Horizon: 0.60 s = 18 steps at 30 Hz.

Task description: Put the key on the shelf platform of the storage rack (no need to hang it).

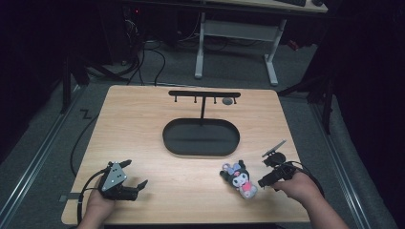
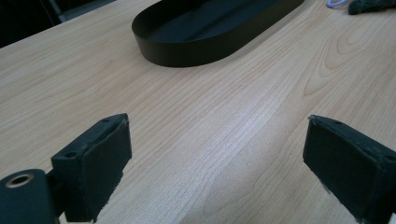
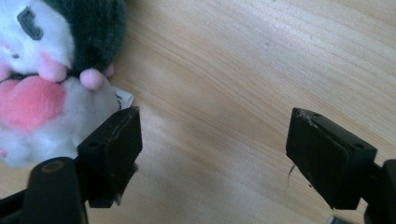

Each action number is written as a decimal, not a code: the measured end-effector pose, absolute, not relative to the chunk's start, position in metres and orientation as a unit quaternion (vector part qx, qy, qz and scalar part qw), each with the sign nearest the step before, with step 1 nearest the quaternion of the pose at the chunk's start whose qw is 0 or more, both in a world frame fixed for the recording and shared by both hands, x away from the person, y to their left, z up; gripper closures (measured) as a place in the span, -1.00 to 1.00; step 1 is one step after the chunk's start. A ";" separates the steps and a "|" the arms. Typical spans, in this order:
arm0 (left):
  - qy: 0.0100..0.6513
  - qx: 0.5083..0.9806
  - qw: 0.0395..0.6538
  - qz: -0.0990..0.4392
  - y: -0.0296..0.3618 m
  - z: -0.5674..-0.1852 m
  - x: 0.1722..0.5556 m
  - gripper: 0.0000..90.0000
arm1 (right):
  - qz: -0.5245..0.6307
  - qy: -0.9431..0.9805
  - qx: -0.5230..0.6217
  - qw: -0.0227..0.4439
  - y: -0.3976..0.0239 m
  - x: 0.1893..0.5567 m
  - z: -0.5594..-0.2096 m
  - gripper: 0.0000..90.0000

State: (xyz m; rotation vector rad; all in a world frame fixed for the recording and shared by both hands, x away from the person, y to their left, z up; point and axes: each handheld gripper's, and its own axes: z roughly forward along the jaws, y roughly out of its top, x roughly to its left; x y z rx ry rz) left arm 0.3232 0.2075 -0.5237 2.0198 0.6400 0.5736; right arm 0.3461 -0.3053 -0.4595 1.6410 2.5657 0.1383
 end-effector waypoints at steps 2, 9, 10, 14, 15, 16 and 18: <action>0.260 0.819 0.457 0.232 0.207 -0.524 0.323 -0.81 | 0.035 0.845 0.532 0.045 -0.305 0.349 -0.457 -0.62; 0.263 0.819 0.455 0.230 0.208 -0.524 0.322 -0.81 | 0.013 0.848 0.529 0.032 -0.298 0.352 -0.449 -0.67; 0.263 0.819 0.456 0.230 0.208 -0.524 0.322 -0.81 | 0.013 0.852 0.523 0.035 -0.296 0.352 -0.447 -0.67; 0.263 0.819 0.456 0.230 0.208 -0.524 0.322 -0.81 | 0.021 0.853 0.521 0.041 -0.289 0.351 -0.435 -0.81; 0.263 0.818 0.457 0.230 0.208 -0.524 0.322 -0.81 | 0.021 0.847 0.529 0.039 -0.286 0.350 -0.432 -0.83; 0.262 0.819 0.457 0.230 0.208 -0.524 0.322 -0.81 | 0.024 0.852 0.521 0.041 -0.285 0.351 -0.429 -0.85; 0.261 0.819 0.457 0.231 0.208 -0.524 0.322 -0.81 | 0.030 0.853 0.520 0.045 -0.280 0.350 -0.422 -0.89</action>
